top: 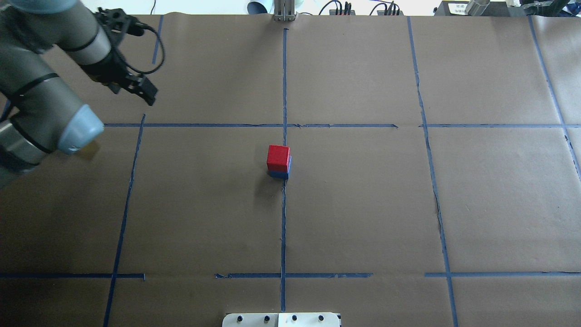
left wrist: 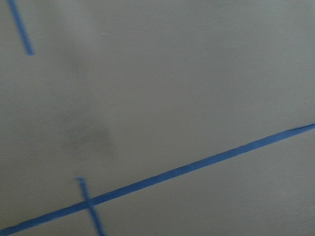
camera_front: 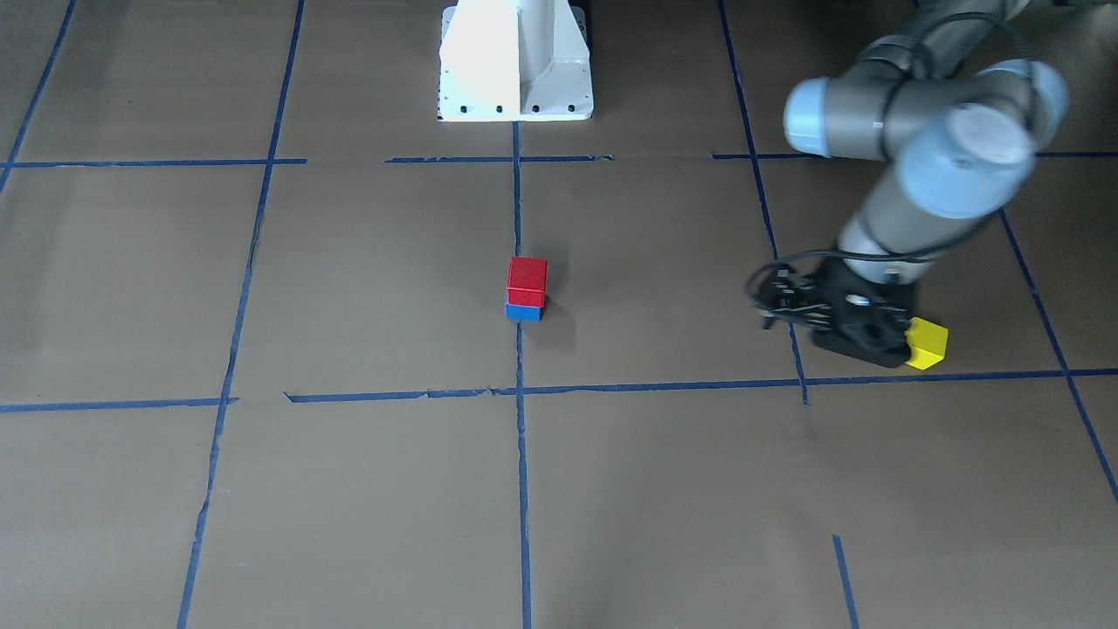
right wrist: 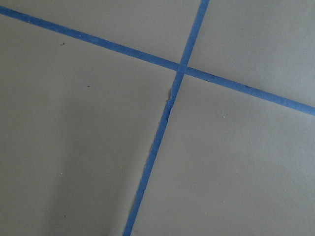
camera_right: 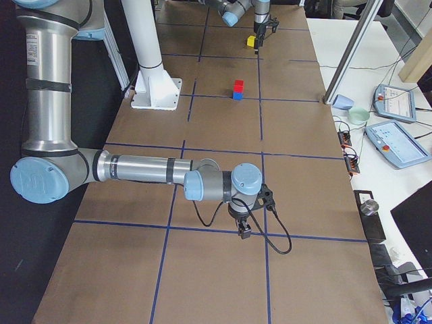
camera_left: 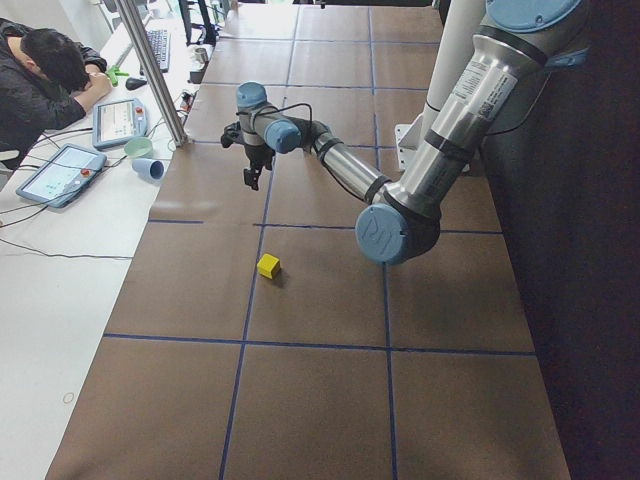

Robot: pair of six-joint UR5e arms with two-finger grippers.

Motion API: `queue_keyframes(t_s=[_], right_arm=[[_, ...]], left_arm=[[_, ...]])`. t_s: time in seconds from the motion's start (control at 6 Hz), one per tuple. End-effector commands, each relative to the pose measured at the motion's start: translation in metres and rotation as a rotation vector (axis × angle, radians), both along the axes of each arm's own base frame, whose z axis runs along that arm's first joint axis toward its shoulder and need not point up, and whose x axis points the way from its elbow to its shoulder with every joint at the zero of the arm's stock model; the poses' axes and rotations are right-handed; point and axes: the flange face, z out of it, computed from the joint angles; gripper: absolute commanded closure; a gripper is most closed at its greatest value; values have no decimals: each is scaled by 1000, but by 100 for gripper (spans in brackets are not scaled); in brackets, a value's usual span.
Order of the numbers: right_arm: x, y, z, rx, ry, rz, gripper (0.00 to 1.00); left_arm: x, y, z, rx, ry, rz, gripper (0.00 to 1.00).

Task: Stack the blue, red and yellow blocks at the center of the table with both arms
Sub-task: 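Move the left gripper back to the yellow block and grasp it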

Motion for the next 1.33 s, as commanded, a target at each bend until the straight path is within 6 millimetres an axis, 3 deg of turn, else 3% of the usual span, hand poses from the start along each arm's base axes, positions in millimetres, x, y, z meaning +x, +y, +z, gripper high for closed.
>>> queue_keyframes(t_s=[0.0,0.17,0.33,0.67,0.83,1.17], right_arm=[[6,6,6,-36,1,37,0],[6,5,5,-37,-1,39,0],[6,6,5,-38,-2,39,0],[5,8,6,-42,-8,39,0],[5,8,6,-42,-8,39,0],[5,8,6,-42,-8,39,0]], left_arm=[[-85,15,134,38,-23,42,0],[-96,14,189,78,-12,39,0],[-90,7,208,72,-12,35,0],[-84,6,201,30,-1,-11,0],[-70,8,188,-4,25,-55,0],[-60,12,188,1,30,-44,0]])
